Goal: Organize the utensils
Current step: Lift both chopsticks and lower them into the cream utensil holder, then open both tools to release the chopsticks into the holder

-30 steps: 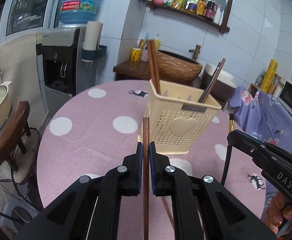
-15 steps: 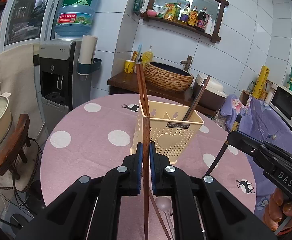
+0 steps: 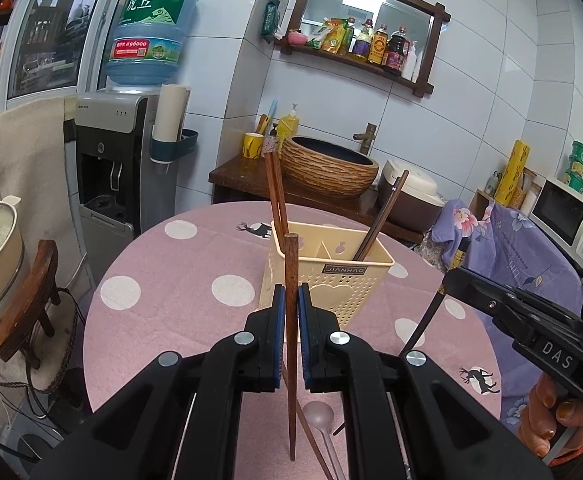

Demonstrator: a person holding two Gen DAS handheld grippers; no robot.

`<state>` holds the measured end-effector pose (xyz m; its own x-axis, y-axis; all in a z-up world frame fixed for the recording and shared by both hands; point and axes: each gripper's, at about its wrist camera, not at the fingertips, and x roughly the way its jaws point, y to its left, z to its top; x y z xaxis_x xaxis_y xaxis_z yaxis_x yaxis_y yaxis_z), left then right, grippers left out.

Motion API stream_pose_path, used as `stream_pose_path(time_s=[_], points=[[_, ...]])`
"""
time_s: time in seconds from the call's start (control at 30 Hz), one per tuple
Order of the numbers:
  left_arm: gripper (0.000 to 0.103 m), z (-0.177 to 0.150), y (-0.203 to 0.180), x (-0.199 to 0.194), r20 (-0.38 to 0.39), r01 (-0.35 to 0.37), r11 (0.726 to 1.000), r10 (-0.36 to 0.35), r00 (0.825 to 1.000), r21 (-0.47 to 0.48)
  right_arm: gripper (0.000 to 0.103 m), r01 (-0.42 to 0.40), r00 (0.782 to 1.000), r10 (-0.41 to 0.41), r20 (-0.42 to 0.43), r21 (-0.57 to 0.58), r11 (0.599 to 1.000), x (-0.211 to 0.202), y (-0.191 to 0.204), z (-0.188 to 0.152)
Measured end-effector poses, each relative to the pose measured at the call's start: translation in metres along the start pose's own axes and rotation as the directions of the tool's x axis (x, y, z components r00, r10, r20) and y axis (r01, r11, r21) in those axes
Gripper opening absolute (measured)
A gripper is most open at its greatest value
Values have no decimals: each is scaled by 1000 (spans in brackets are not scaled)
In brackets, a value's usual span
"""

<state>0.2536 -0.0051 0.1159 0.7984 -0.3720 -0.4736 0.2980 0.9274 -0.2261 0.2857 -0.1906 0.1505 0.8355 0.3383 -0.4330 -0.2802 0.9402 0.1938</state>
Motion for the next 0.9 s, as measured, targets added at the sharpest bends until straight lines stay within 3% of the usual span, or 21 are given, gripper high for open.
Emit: stream_pose_path(time_s=[0.27, 0.53, 0.77, 0.9], points=[[8, 19, -9, -7, 16, 30, 999, -30, 999, 32, 8, -15, 1000, 15, -2, -1, 1000, -1, -2, 19], [8, 74, -20, -19, 38, 99, 994, -100, 994, 37, 8, -16, 999, 16, 43, -11, 1000, -15, -7, 70], [8, 147, -37, -28, 128, 83, 995, -88, 988, 49, 8, 71, 980, -61, 190, -47, 996, -35, -5, 142], [8, 173, -42, -17, 207, -6, 999, -4, 978, 45, 8, 136, 964, -122, 237, -46, 990, -27, -9, 165]])
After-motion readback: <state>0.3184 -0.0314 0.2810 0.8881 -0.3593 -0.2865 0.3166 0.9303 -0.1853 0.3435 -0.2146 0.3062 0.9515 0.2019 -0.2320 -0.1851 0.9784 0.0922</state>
